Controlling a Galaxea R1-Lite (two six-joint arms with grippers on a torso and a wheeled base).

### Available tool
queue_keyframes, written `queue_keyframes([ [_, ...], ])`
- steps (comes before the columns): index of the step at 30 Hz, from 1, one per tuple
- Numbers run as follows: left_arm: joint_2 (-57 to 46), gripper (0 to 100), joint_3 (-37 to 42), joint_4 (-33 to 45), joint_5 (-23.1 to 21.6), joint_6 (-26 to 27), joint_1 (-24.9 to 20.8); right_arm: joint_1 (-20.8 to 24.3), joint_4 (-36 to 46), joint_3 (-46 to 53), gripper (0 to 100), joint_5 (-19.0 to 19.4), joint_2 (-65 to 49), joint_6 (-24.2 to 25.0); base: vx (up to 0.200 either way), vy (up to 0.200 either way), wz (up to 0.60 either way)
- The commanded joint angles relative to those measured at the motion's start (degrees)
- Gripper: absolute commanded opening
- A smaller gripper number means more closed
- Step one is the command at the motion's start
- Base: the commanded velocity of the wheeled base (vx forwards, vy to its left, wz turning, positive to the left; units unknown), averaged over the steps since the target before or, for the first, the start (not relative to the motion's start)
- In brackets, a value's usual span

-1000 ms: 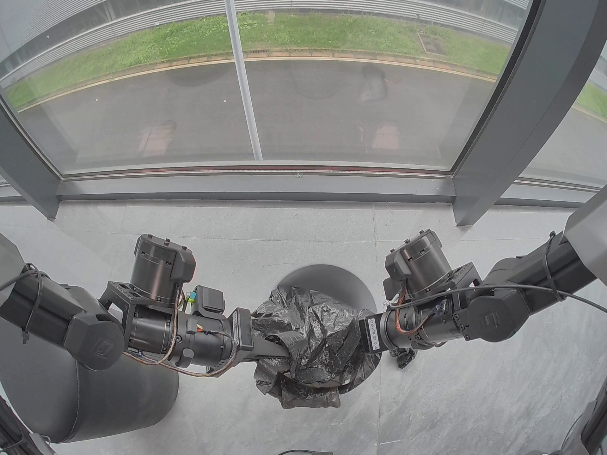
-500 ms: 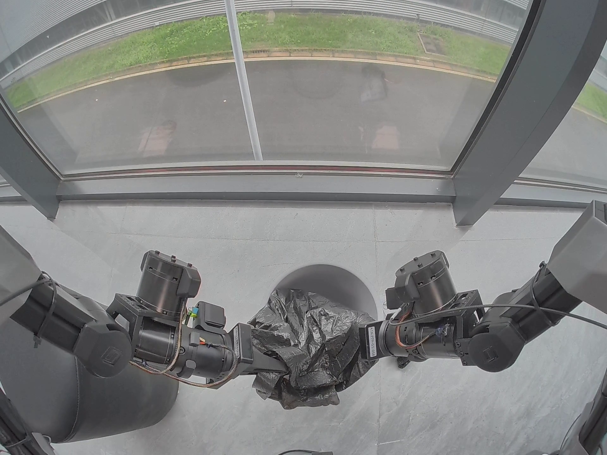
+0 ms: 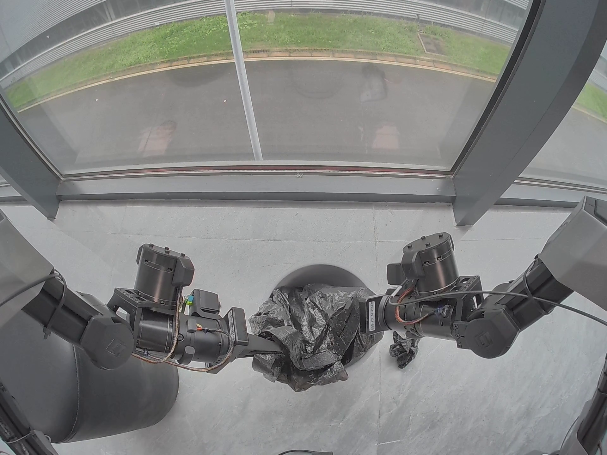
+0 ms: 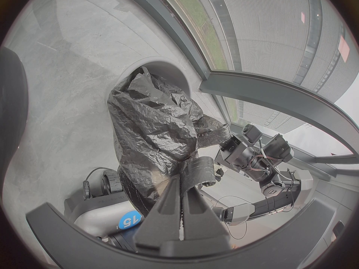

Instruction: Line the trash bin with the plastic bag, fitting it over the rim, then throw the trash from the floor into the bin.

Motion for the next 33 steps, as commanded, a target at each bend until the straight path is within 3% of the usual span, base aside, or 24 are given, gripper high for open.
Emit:
queue_keyframes([
  [1,0.24,0,-0.01,-0.12,-0.03,-0.11,0.16,-0.30,0.08,-1.44,0,0.05,0.28,-1.37,0.000,0.000,0.00],
  [14,1.82,0,0.52,-0.04,-0.03,-0.20,-0.02,-0.12,-1.41,6.03,0,0.23,1.07,-0.67,0.000,0.000,0.00],
  [20,2.87,0,0.87,-0.04,-0.03,-0.46,0.07,0.41,-6.77,12.27,0,0.23,0.11,-0.67,0.000,0.000,0.00],
  [33,2.96,0,0.96,-0.04,-0.03,-2.04,0.07,0.76,-6.86,19.30,0,0.40,-3.94,1.36,0.000,0.000,0.00],
])
